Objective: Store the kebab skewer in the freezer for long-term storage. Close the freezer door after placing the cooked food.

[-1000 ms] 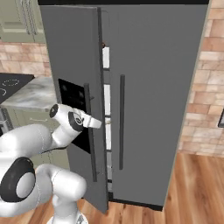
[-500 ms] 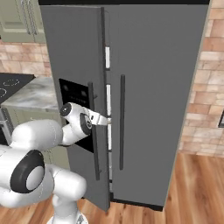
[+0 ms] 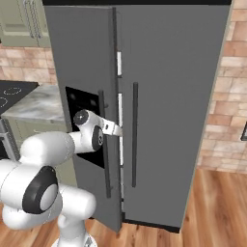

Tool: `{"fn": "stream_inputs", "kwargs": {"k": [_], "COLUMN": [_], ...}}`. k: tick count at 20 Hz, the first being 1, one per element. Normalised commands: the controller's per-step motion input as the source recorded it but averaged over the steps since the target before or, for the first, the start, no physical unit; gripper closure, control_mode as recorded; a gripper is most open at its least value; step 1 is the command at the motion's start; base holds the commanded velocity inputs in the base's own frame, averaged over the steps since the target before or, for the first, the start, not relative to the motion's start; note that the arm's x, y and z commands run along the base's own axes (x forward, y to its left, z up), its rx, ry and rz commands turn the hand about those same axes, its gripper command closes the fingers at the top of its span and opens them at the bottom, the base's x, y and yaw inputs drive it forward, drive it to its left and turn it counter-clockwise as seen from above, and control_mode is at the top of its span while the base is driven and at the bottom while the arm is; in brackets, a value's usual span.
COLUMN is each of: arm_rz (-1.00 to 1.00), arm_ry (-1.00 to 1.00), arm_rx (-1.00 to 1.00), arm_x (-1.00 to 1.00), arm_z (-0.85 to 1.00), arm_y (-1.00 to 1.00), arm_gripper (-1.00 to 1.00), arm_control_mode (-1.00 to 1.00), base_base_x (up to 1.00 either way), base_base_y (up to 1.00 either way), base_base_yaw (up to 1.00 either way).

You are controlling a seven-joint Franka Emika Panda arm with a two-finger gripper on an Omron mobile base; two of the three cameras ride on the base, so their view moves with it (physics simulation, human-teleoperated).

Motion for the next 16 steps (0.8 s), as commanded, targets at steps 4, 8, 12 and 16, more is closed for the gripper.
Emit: {"fn": "stream_inputs", "kwargs": {"k": [4,8,12,16], "arm_rz": [0.00,0.00,0.00,0.00], "arm_ry": [0.16,0.18,0.10,0.01], "arm_rx": [0.04,0.00,0.00,0.02], "arm_x": [0.32,0.28,0.24,0.16], "arm_z": [0.64,0.66,0.27,0.00], "arm_y": [-0.01,0.00,0.00,-0.08], "arm_gripper": [-1.00,-1.00,-1.00,-1.00], "arm_control_mode": [-1.00,-1.00,-1.00,-1.00], "base_base_x": [0.00,0.00,0.00,0.00], "base_base_y": [0.00,0.00,0.00,0.00], "base_base_yaw": [0.00,0.00,0.00,0.00]}}
